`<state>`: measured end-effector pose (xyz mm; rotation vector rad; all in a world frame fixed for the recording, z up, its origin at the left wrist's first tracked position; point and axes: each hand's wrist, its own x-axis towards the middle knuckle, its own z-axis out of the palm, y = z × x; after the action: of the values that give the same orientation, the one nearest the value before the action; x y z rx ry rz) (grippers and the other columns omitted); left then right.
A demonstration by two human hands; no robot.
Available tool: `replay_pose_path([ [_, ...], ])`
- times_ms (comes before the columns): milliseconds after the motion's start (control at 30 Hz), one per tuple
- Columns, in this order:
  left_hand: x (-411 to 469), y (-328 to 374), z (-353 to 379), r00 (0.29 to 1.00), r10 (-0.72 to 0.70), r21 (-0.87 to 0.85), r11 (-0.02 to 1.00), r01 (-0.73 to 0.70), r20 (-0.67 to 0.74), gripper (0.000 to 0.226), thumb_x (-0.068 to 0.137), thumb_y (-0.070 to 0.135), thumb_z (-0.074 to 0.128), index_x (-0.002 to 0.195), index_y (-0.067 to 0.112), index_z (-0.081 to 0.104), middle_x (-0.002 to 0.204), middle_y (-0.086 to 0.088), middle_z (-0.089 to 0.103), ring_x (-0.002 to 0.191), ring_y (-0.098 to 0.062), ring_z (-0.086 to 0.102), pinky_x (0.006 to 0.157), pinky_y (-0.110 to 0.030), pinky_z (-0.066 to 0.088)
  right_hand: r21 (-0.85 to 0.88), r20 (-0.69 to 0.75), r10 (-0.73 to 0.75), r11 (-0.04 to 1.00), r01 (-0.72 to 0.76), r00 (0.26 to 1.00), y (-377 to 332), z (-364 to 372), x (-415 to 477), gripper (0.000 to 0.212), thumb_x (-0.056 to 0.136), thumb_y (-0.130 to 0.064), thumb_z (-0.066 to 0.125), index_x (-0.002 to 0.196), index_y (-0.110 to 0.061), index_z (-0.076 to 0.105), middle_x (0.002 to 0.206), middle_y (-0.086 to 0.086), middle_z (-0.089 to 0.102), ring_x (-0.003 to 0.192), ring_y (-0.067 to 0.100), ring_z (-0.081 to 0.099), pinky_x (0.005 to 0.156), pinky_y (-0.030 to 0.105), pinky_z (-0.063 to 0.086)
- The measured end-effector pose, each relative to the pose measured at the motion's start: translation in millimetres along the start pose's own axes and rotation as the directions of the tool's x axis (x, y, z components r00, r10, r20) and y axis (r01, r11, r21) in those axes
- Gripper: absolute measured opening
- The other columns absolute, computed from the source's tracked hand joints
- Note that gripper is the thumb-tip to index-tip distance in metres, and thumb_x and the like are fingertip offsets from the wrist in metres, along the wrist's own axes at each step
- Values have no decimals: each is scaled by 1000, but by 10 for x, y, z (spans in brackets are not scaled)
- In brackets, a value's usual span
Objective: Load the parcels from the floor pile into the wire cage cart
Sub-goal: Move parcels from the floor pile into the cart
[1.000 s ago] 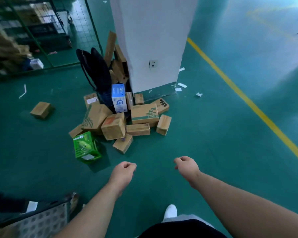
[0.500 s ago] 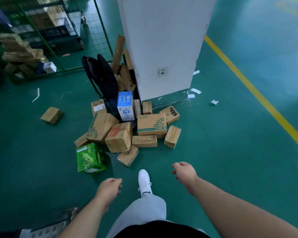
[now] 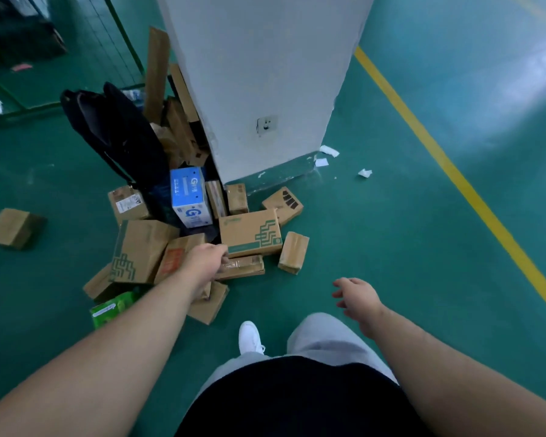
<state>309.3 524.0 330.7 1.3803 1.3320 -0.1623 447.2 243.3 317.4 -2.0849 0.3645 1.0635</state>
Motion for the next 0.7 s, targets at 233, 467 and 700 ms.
replay_pose_path([
  [233, 571, -7, 229, 962, -272, -19, 962, 272, 19, 15, 99, 20, 54, 91, 13, 63, 84, -7, 62, 70, -20, 54, 62, -30, 38, -206, 120, 103, 976, -77, 987, -642, 140, 922, 23, 101, -21, 52, 113, -7, 65, 91, 7, 66, 69, 21, 55, 55, 26, 40],
  [467, 1368, -156, 417, 908, -415, -37, 910, 414, -54, 15, 99, 27, 57, 101, 15, 67, 104, -7, 71, 88, -23, 66, 75, -35, 46, -550, 241, 110, 834, 43, 964, -1433, 395, 2212, 24, 100, -26, 49, 108, -10, 66, 100, 8, 72, 93, 28, 71, 84, 39, 58],
  [700, 2958, -498, 796, 904, -427, 95, 900, 424, 5, 18, 89, 32, 56, 83, 17, 64, 86, -6, 67, 78, -24, 60, 75, -32, 43, -687, 254, 181, 725, 46, 950, -1496, 1127, 3528, 22, 102, -25, 46, 113, -16, 63, 98, 3, 70, 74, 17, 65, 64, 23, 49],
])
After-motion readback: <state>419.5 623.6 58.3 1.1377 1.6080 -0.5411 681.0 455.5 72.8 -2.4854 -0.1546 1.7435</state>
